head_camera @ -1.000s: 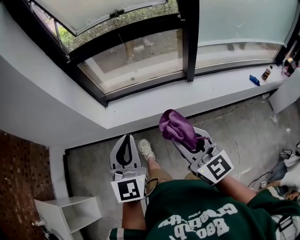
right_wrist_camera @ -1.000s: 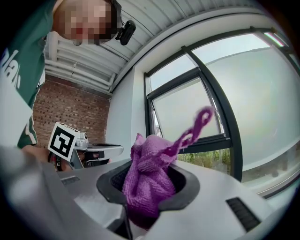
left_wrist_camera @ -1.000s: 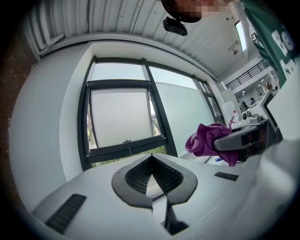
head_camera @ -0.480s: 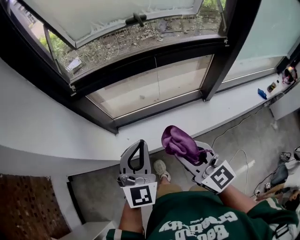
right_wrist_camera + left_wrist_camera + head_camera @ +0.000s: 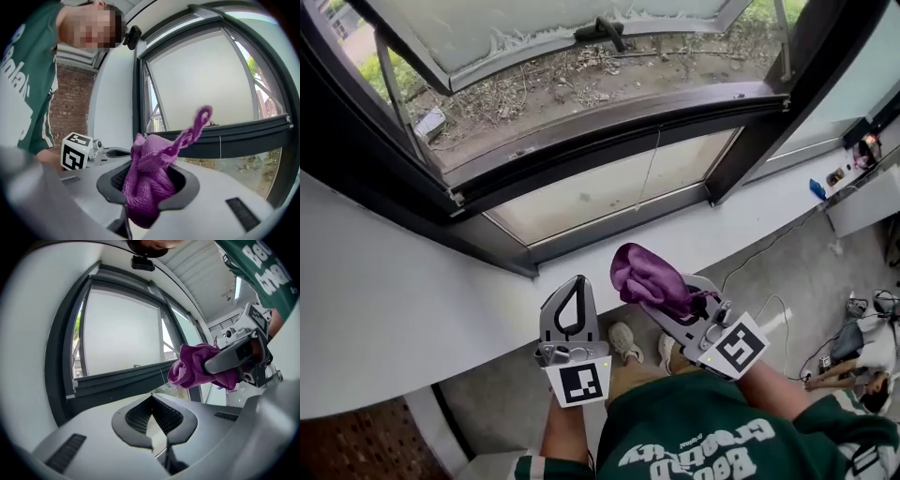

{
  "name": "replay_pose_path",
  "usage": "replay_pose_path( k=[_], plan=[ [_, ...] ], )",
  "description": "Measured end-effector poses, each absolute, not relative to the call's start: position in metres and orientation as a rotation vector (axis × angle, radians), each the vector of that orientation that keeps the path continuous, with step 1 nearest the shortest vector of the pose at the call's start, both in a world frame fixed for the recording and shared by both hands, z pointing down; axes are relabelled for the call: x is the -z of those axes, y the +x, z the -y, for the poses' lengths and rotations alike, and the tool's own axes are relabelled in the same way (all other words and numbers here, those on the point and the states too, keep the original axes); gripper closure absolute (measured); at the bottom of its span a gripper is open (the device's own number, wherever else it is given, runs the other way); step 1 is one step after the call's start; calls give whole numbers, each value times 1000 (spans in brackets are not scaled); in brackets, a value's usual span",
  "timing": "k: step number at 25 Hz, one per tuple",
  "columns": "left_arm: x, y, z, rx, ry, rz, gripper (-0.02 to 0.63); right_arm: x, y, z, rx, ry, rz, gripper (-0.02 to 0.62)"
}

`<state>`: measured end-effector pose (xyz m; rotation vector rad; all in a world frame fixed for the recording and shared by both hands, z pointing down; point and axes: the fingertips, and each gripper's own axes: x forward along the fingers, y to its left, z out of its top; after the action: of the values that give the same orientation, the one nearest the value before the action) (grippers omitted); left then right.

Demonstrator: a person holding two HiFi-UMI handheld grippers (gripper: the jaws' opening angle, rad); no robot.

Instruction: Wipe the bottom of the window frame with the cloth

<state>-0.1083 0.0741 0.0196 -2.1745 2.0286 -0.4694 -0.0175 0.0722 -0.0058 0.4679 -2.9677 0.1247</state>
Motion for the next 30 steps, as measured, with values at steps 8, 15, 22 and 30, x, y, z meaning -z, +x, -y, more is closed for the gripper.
replay_pose_path(
  k=[8,15,22,30],
  plan=[
    [-31,-132,-59,458,-2157,-2061,600,-11,-53,-57,-186,461,2971,465],
    [-26,-138,-41,398,-2168,-2116,600,-17,-64,-42,-139,386,2982,465],
    [-35,-142,-25,425,-2164,-2172,600,-29,-66,-21,-215,319,2990,465],
    [-98,-150,-32,431,-2220,-2372,600,-88,-75,-13,-499,89,2976,465]
  ],
)
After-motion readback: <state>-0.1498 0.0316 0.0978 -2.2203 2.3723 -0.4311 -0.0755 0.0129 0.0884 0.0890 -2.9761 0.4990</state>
